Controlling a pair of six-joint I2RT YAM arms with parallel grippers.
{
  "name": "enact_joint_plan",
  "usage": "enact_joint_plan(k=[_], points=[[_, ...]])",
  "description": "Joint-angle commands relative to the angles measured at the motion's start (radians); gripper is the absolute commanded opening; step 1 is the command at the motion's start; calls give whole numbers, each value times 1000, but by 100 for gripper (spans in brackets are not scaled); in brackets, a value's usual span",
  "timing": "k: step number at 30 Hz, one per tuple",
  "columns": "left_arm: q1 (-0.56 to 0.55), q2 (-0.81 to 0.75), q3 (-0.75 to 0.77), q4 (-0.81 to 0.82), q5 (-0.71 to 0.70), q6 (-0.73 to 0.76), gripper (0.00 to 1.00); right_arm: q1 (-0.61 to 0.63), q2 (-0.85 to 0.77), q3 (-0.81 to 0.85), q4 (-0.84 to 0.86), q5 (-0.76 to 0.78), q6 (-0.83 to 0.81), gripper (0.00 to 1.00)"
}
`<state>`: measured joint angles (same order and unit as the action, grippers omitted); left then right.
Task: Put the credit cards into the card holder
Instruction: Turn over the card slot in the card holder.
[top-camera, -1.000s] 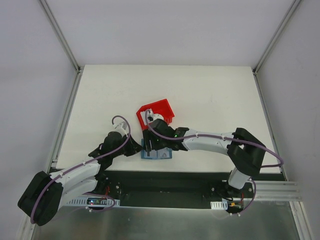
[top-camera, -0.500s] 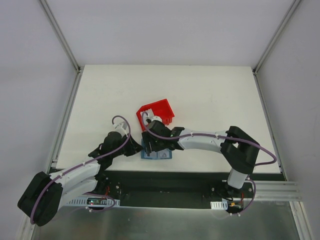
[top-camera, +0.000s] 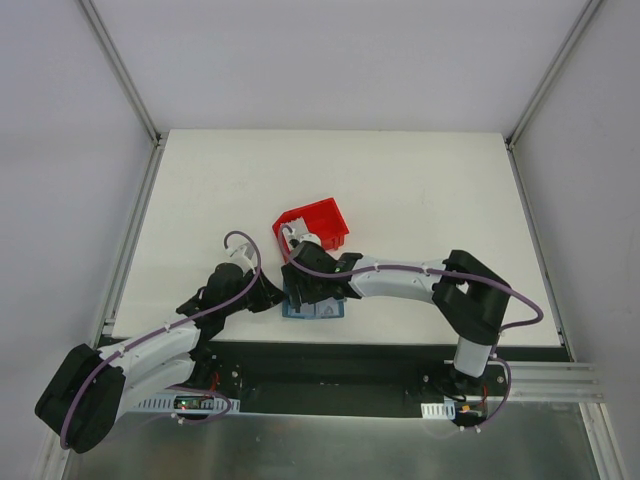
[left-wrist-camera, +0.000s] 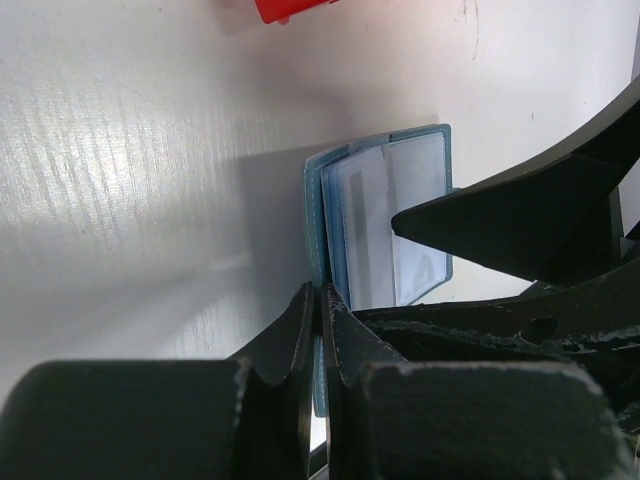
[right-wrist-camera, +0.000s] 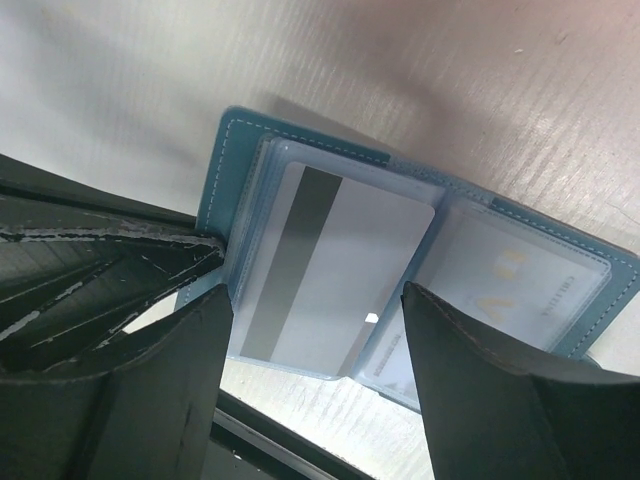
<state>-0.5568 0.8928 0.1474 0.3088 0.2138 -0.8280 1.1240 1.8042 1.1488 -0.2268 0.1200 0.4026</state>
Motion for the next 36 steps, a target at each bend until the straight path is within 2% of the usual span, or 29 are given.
enact_joint_plan(k=[1, 36], points=[[-6, -15, 7, 19, 15, 9, 0, 11, -2, 43, -46, 38, -16, 71], [-6, 11, 3, 26, 12, 13, 0, 14, -103, 11, -117, 150, -18, 69]])
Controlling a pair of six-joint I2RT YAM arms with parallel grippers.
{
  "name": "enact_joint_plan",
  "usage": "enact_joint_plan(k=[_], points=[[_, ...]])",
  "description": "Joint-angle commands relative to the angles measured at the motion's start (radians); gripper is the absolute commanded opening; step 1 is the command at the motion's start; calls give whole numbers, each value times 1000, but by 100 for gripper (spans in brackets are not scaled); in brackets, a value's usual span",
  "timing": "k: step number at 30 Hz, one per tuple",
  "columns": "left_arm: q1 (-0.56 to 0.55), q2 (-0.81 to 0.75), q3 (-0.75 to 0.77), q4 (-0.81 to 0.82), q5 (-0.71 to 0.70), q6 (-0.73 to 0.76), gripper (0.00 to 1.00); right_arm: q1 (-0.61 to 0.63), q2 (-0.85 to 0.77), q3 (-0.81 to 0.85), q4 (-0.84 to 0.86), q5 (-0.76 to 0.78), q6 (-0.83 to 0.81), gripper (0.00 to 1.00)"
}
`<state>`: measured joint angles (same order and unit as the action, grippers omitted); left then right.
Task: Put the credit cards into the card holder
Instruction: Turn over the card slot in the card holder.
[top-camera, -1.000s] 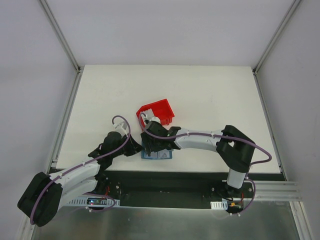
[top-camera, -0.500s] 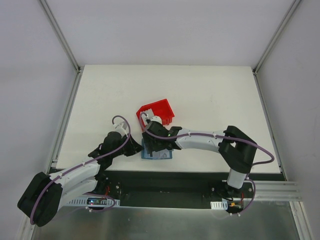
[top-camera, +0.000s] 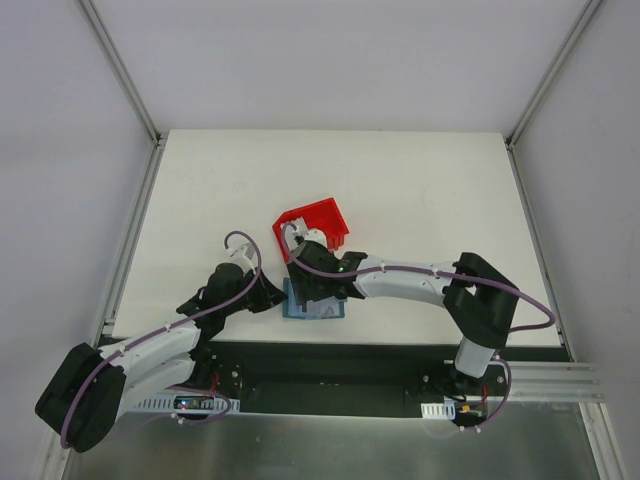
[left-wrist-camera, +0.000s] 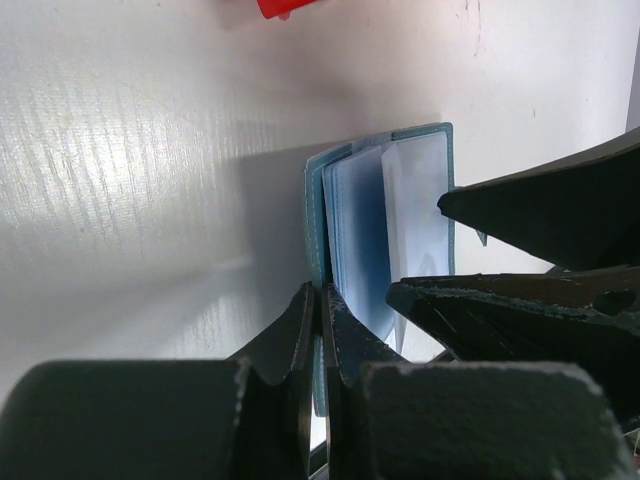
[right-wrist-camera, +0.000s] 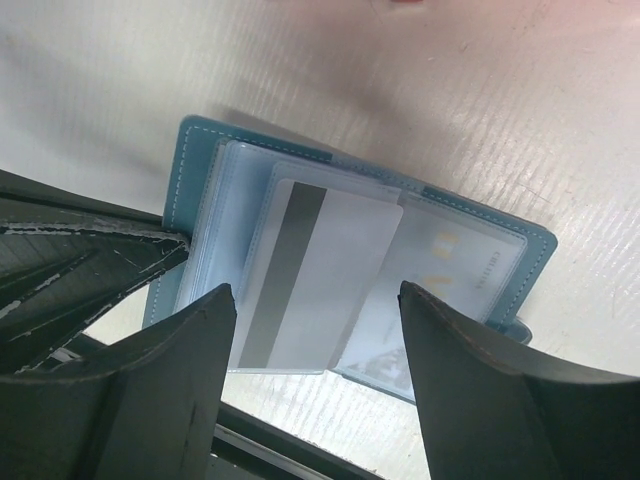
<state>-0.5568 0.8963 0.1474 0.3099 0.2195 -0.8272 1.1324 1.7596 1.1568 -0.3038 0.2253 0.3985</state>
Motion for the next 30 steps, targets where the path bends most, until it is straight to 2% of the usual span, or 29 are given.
enact_joint_plan(k=[1, 30], points=[[-6, 10, 3, 24, 6, 13, 0, 6, -61, 0, -44, 49, -13, 69], [-6, 16, 3, -12, -32, 5, 0, -14, -241, -158, -115, 146, 33, 65]])
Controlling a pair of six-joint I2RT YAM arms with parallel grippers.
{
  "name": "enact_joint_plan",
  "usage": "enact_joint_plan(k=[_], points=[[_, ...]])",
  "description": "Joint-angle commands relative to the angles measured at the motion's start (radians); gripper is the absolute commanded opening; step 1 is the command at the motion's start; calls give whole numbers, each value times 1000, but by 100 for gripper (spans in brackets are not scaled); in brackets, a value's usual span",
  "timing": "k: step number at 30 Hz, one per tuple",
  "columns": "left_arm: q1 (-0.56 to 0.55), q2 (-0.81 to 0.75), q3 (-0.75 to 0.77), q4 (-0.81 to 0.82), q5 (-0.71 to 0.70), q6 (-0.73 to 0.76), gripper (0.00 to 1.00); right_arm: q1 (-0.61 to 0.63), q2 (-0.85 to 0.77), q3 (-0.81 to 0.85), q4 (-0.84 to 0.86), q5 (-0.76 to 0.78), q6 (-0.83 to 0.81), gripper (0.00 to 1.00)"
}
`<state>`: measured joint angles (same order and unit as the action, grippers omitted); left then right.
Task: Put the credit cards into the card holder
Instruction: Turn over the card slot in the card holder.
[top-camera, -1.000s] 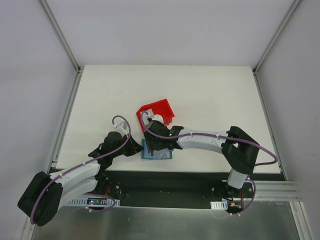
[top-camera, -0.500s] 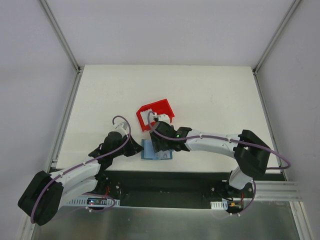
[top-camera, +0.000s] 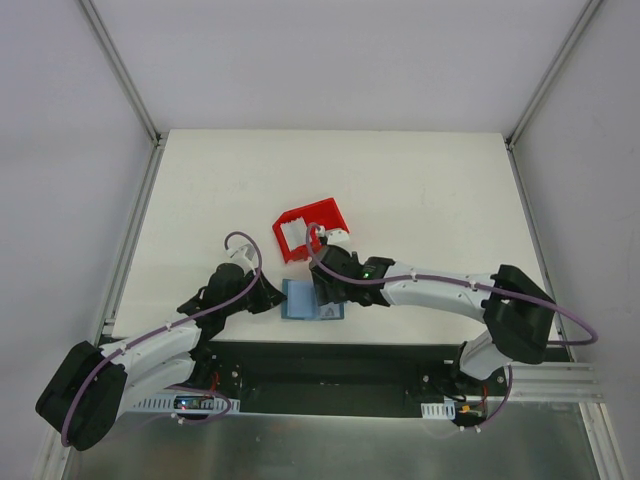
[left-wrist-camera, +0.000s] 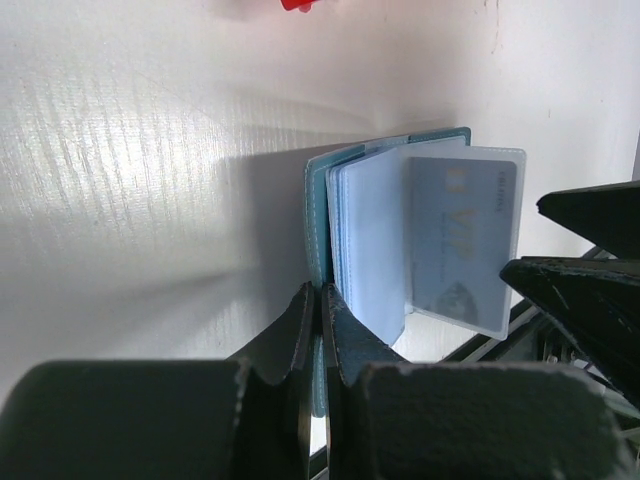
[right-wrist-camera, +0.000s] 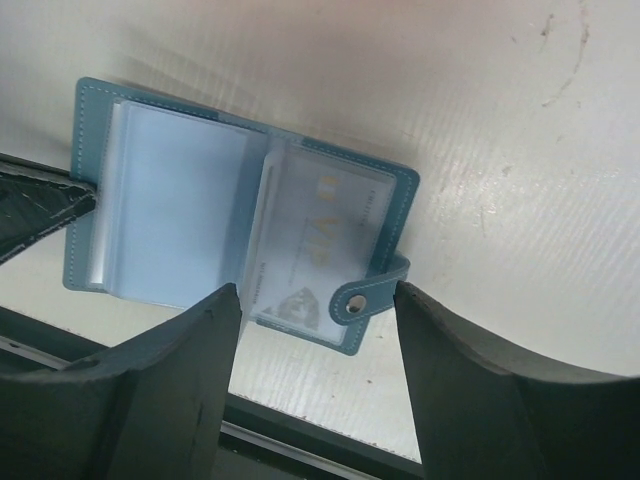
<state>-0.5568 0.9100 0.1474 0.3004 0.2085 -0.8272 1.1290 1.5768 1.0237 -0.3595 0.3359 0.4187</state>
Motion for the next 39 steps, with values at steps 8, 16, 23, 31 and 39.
enact_joint_plan(k=[8, 16, 23, 31, 39], points=[[-6, 6, 4, -4, -26, 7, 0, -21, -74, -53, -65, 34, 23, 64], [-6, 7, 4, -7, -27, 11, 0, -44, -58, -59, -101, 34, 32, 63], [-6, 7, 4, -9, -29, 10, 0, -64, -81, -21, -95, 31, -6, 63], [-6, 18, 9, -14, -49, 3, 0, -181, -100, 84, 8, -138, -144, 65], [-6, 59, 38, -17, -77, -1, 0, -304, 52, 292, 31, -363, -231, 72]])
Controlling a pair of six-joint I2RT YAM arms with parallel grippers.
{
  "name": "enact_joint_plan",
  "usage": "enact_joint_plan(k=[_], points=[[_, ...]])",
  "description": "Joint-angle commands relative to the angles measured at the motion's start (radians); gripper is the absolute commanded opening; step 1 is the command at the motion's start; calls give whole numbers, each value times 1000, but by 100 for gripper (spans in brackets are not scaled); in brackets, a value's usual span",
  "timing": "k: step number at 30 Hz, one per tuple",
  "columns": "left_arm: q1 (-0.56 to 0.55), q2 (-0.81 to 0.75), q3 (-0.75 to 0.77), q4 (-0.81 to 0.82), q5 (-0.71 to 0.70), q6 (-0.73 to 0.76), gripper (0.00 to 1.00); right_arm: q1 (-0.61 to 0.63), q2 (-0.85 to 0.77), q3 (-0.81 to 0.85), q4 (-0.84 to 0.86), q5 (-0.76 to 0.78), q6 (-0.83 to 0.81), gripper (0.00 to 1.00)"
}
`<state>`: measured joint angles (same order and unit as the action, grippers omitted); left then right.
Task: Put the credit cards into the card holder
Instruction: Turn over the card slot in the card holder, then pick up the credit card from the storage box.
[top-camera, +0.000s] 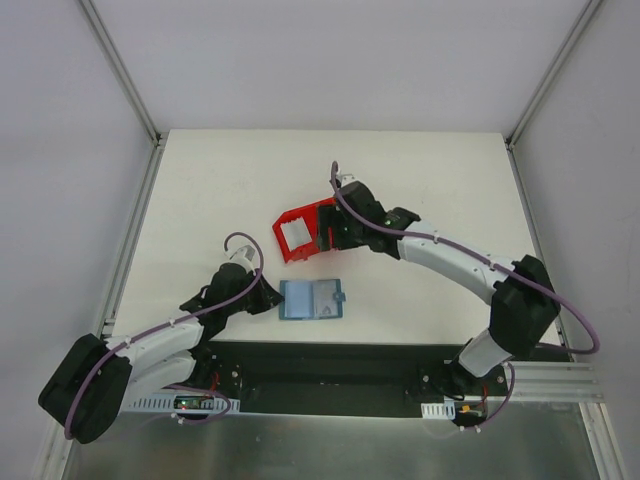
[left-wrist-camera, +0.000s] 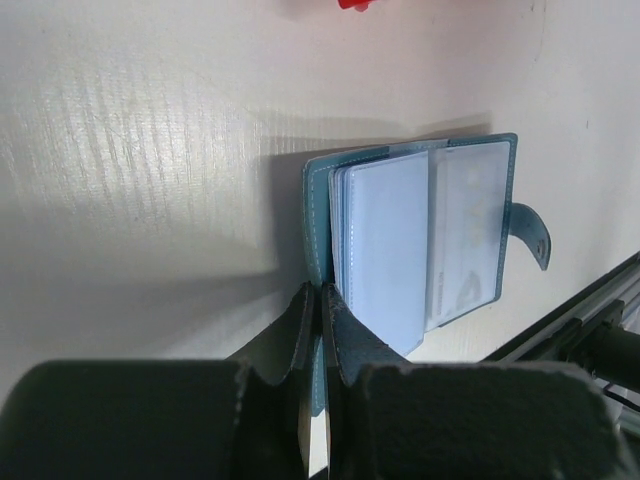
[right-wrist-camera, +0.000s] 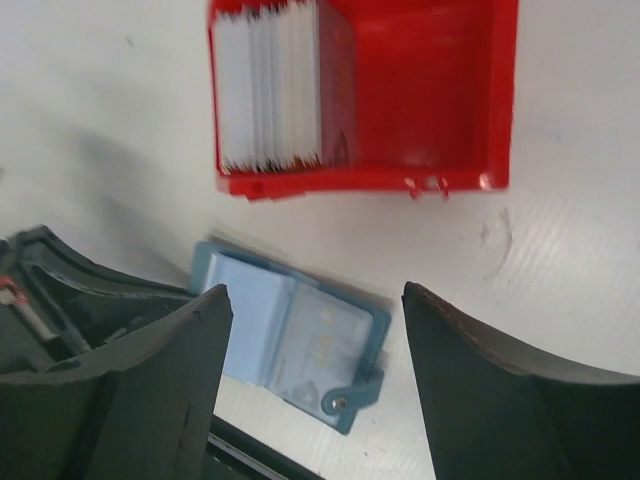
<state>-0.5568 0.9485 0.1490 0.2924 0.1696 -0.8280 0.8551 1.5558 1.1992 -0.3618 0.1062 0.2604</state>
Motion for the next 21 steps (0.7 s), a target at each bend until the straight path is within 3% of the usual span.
enact_joint_plan(k=[1, 12, 21], points=[[-5, 25, 40, -7, -39, 0, 0, -34, 101, 150, 27, -157, -84, 73], [-5, 52, 38, 2, -33, 1, 0, -111, 391, 422, 1, -290, -124, 77], [-5, 68, 38, 13, -28, 1, 0, -152, 503, 487, 26, -398, -118, 80]])
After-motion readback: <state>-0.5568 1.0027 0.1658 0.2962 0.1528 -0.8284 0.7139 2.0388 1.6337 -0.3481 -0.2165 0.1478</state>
